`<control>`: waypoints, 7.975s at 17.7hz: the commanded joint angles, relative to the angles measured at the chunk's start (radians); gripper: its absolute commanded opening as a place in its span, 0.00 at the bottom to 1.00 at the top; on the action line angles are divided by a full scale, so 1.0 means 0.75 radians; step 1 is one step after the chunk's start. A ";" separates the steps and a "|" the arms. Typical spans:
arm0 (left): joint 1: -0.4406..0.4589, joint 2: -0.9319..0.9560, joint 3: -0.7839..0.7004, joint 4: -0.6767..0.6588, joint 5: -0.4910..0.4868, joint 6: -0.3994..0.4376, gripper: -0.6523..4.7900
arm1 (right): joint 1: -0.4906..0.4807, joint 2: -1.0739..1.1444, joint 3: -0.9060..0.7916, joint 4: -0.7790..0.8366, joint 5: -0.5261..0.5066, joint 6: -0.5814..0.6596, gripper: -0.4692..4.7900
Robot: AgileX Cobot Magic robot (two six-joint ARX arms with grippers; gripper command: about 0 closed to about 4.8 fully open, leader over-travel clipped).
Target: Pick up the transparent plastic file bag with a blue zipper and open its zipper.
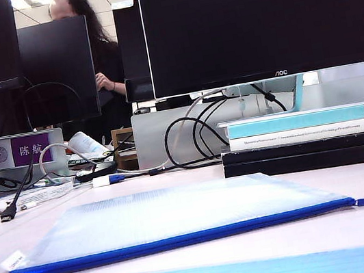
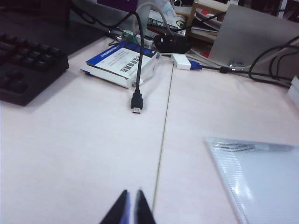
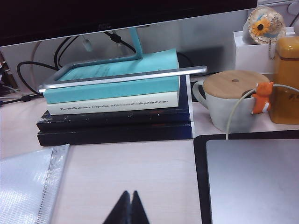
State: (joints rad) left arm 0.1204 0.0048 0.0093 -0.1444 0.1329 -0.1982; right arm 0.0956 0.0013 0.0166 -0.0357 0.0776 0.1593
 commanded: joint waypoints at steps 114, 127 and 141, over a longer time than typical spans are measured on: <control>-1.869 1.357 0.914 0.259 -0.905 -0.121 0.56 | 0.428 1.934 1.195 0.791 -1.847 1.088 0.08; -1.857 1.464 0.913 0.357 -1.145 -0.046 0.56 | 0.438 1.934 1.195 0.790 -1.888 1.114 0.09; -1.856 1.380 0.914 0.212 -1.114 0.146 0.11 | 0.406 1.934 1.193 0.781 -2.152 0.606 0.36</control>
State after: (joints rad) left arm -1.2724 1.0588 0.6903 0.0418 -0.7021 -0.1135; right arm 0.4068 1.4578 0.9096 0.5419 -1.5269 0.6937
